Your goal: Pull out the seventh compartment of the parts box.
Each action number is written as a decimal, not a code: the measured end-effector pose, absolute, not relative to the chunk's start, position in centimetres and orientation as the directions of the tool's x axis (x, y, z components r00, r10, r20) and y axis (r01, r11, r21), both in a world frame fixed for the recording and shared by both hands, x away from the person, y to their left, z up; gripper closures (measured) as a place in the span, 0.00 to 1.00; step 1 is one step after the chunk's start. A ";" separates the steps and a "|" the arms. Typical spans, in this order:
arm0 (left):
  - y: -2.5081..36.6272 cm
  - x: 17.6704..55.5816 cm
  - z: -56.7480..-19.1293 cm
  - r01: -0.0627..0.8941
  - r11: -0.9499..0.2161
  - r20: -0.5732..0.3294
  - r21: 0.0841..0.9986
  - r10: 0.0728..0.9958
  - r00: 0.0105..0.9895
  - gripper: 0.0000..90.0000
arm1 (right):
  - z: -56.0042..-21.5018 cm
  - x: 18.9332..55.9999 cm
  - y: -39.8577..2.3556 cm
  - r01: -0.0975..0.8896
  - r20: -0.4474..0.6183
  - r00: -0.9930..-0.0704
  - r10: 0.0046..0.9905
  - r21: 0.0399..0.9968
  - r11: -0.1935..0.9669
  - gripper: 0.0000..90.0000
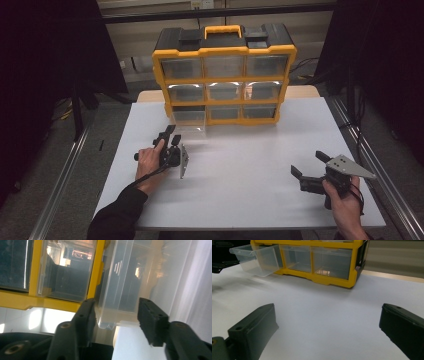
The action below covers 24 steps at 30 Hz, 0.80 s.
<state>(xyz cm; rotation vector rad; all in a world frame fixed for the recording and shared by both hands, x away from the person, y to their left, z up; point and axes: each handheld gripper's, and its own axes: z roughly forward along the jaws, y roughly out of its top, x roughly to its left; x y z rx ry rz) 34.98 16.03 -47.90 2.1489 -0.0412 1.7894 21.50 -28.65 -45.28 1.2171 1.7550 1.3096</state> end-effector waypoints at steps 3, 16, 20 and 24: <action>15.9 34.9 -47.9 -0.245 -0.939 0.962 0.242 0.200 0.185 0.35 | -45.3 21.5 -28.6 0.303 0.041 -0.380 0.924 0.950 0.082 0.01; 16.3 35.7 -47.1 -0.113 -0.857 0.841 0.504 0.456 0.291 0.06 | -45.3 21.5 -28.6 0.302 0.045 -0.381 0.923 0.950 0.078 0.01; 16.7 35.8 -46.6 -0.053 -0.795 0.761 0.604 0.555 0.336 0.06 | -45.3 21.4 -28.6 0.302 0.046 -0.384 0.922 0.950 0.079 0.01; 17.4 36.0 -45.5 -0.008 -0.693 0.645 0.721 0.667 0.373 0.05 | -45.3 21.5 -28.6 0.303 0.046 -0.384 0.922 0.950 0.079 0.01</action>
